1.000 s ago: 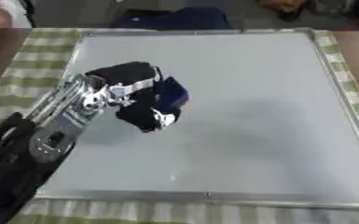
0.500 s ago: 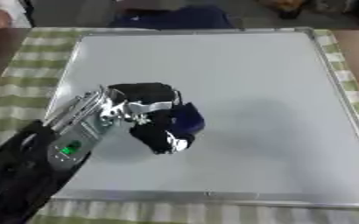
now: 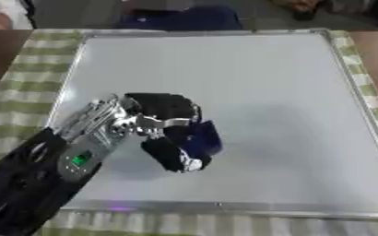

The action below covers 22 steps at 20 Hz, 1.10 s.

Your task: Wipe the whiteboard clean with a brush.

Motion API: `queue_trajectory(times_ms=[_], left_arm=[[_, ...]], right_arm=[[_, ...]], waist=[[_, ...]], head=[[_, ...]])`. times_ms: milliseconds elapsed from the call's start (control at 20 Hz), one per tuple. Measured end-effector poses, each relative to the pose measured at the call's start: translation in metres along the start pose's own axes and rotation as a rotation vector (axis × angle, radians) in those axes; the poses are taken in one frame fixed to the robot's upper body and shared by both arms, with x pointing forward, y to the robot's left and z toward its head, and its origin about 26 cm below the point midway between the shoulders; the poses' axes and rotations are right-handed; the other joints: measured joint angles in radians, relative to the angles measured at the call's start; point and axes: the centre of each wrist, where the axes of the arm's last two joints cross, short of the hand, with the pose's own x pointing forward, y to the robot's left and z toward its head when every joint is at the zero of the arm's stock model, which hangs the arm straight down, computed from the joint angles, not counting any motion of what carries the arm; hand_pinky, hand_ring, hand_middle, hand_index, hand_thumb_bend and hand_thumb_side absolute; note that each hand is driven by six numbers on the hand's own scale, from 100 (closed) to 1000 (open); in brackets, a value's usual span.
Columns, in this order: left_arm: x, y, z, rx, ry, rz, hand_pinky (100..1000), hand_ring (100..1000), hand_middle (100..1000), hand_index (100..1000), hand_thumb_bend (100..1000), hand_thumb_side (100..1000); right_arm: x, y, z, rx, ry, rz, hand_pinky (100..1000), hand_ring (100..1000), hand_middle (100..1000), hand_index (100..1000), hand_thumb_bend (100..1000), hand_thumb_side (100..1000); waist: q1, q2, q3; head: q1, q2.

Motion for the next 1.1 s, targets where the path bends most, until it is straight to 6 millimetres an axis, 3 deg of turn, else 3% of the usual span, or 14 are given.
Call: queue_trajectory(times_ms=[250, 600, 1100], left_arm=[[-0.003, -0.004, -0.003, -0.019, -0.046, -0.065, 416, 529, 443, 100, 261, 651], [-0.008, -0.01, -0.006, -0.054, -0.075, -0.125, 458, 627, 644, 100, 316, 650], [-0.014, -0.016, -0.007, -0.045, -0.036, -0.156, 497, 706, 714, 100, 327, 648]], right_arm=[[0.0, 0.0, 0.0, 0.0, 0.001, -0.002, 627, 529, 441, 380, 100, 812], [0.0, 0.0, 0.0, -0.003, 0.003, -0.002, 627, 529, 442, 380, 100, 811], [0.0, 0.0, 0.0, -0.003, 0.004, -0.001, 627, 528, 441, 380, 100, 811]], waist=[[0.0, 0.0, -0.005], [0.0, 0.0, -0.006], [0.0, 0.0, -0.007]], head=[[0.001, 0.0], [0.002, 0.0], [0.004, -0.001]])
